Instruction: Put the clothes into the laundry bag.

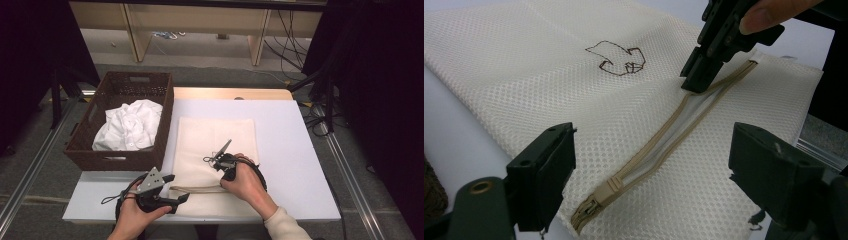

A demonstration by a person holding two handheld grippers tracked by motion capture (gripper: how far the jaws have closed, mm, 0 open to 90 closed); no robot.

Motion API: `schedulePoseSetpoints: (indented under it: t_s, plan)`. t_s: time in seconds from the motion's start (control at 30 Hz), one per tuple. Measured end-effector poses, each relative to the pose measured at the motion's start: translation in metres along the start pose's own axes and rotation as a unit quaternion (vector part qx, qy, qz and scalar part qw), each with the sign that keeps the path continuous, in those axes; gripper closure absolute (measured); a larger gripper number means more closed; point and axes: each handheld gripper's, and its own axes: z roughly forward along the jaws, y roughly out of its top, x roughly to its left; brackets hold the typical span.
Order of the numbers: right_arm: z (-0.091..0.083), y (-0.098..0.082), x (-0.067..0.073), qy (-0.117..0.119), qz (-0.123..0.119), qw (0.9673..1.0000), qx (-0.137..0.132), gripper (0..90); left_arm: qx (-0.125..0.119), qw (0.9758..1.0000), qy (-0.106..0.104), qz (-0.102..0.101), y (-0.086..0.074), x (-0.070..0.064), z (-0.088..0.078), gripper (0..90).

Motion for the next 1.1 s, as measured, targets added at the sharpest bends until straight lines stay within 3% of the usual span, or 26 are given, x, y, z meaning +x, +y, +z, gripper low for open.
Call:
schedulePoseSetpoints:
  t_s: [0.33, 0.37, 0.47, 0.5, 0.63, 0.67, 0.77, 0.8, 0.87, 1.1]
  plan:
    - [-0.003, -0.001, 0.001, -0.001, 0.023, 0.9997, -0.009, 88.7, -0.007, 0.9999, 0.004, -0.009, 0.0, -0.001, 0.0, 19.2]
    - [-0.005, -0.002, 0.0, -0.004, 0.024, 0.9995, -0.02, 88.8, -0.004, 1.0, 0.002, 0.006, 0.001, 0.001, -0.001, 19.2]
    - [-0.011, -0.003, 0.0, -0.002, 0.028, 0.9992, -0.029, 88.8, -0.004, 1.0, -0.001, -0.003, 0.001, 0.001, -0.002, 19.6]
    - [-0.016, -0.004, -0.001, -0.008, 0.02, 0.9983, -0.053, 88.9, -0.005, 1.0, -0.001, -0.005, 0.001, 0.001, -0.002, 19.7]
    - [-0.025, -0.007, 0.0, -0.003, 0.039, 0.9966, -0.073, 88.9, -0.01, 0.9999, 0.001, -0.002, 0.002, 0.0, -0.004, 19.6]
    - [-0.029, -0.01, 0.001, -0.008, 0.045, 0.9946, -0.093, 89.0, -0.015, 0.9999, 0.0, -0.001, 0.003, 0.0, -0.005, 19.6]
    - [-0.032, -0.013, 0.0, -0.009, 0.044, 0.993, -0.109, 89.0, -0.019, 0.9998, 0.005, 0.0, 0.005, 0.0, -0.008, 19.6]
    - [-0.035, -0.016, 0.001, -0.013, 0.046, 0.9896, -0.135, 89.0, -0.024, 0.9997, 0.003, 0.001, 0.006, 0.001, -0.009, 19.7]
    - [-0.038, -0.019, 0.001, -0.016, 0.047, 0.9855, -0.162, 89.0, -0.032, 0.9994, 0.008, 0.004, 0.009, 0.001, -0.012, 19.8]
    - [-0.048, -0.027, 0.002, -0.02, 0.046, 0.9761, -0.211, 89.1, -0.049, 0.9987, 0.015, 0.008, 0.017, 0.003, -0.021, 20.0]
